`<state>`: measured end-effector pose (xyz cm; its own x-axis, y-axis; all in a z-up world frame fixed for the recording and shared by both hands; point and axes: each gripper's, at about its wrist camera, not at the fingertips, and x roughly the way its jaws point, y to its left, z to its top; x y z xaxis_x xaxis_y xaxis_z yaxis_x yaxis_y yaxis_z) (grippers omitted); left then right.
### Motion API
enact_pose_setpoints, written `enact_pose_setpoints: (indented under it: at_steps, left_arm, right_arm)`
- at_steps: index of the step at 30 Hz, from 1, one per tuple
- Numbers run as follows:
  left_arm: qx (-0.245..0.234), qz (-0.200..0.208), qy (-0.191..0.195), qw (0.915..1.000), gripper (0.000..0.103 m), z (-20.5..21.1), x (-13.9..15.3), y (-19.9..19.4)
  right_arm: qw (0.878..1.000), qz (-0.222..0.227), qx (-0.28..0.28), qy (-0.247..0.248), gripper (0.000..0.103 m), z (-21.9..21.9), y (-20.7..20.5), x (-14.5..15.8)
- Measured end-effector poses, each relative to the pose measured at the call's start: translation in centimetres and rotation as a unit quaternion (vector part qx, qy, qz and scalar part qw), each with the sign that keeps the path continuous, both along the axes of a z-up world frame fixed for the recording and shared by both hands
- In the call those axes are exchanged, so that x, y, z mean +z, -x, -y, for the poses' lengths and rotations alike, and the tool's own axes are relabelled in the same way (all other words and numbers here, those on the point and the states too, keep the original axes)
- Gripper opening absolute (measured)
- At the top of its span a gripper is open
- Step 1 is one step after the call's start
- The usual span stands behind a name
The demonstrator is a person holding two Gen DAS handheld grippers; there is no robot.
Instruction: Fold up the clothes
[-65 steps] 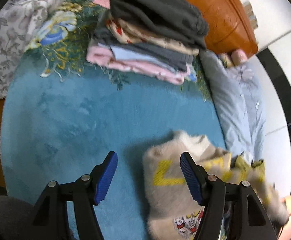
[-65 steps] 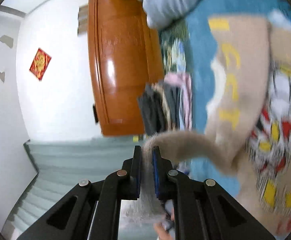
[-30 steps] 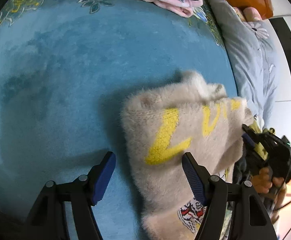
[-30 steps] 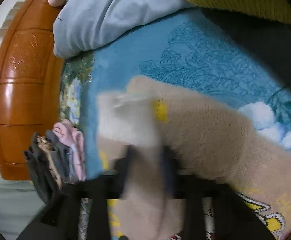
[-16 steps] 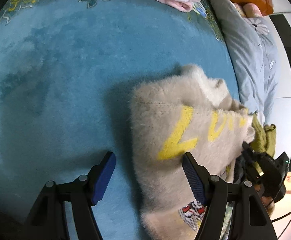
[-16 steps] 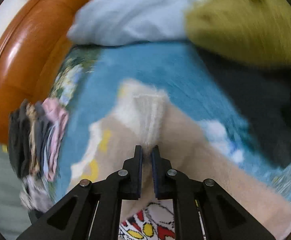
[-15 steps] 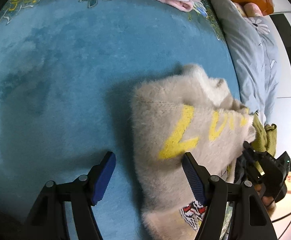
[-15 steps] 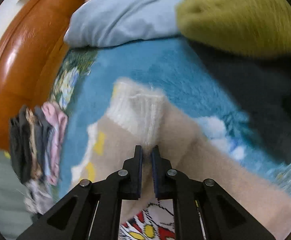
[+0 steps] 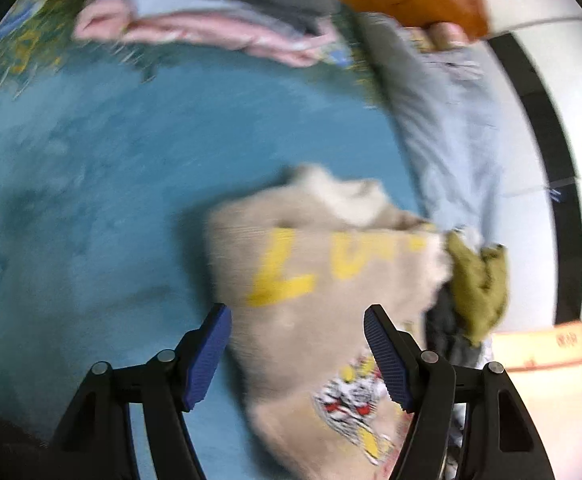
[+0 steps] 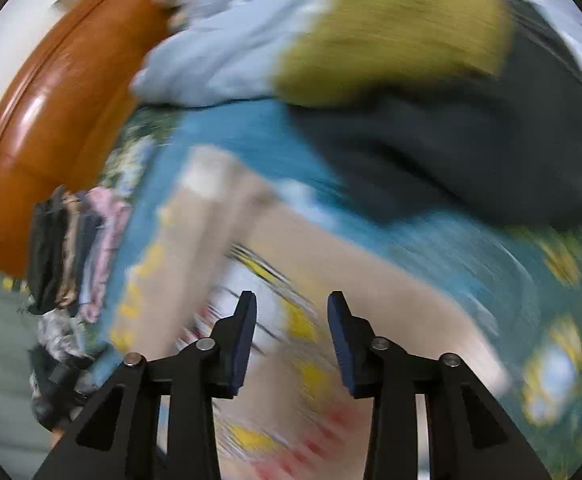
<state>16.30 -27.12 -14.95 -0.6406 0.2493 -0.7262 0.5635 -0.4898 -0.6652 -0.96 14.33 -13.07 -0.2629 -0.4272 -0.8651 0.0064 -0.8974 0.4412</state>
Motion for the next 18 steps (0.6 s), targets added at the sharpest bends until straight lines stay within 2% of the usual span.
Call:
enact_pose_setpoints:
  at_steps: [1,2,4,6,8,10,11,14,18]
  left_arm:
    - [-0.022,-0.008,-0.001,0.9997,0.073,-0.6,0.3,0.4]
    - [-0.058,-0.003,-0.008,0.9983,0.073,-1.7,0.2,1.2]
    - [-0.130,0.008,-0.023,0.9912,0.073,-3.8,-0.1,2.7]
    - [-0.211,0.049,-0.014,0.9762,0.073,-7.1,-0.8,3.9]
    - [-0.264,0.084,0.032,0.9604,0.073,-9.8,-0.8,4.4]
    - [-0.288,0.101,0.031,0.9519,0.073,-11.8,-1.5,5.5]
    - [-0.292,0.112,0.019,0.9496,0.073,-12.4,-2.1,5.4]
    - [-0.293,0.145,0.017,0.9449,0.073,-13.0,-3.1,5.4]
    - [-0.286,0.150,-0.005,0.9465,0.073,-12.6,-3.5,5.4]
  right_arm:
    - [1.000,0.012,-0.014,0.006,0.045,-1.2,-1.1,-0.7]
    - [0.999,0.024,-0.028,0.012,0.051,-2.4,-2.1,-1.4]
    - [0.997,0.048,-0.054,0.025,0.054,-4.6,-4.2,-2.9]
    - [0.994,0.070,-0.070,0.038,0.054,-5.9,-5.8,-4.3]
    - [0.992,0.089,-0.073,0.051,0.054,-5.8,-6.6,-5.5]
    - [0.989,0.105,-0.071,0.077,0.054,-4.4,-7.4,-6.5]
    - [0.988,0.108,-0.066,0.085,0.054,-3.5,-7.6,-6.8]
    - [0.990,0.097,-0.046,0.089,0.056,-1.3,-8.0,-7.1]
    - [0.991,0.089,-0.022,0.097,0.058,-0.3,-8.4,-6.8]
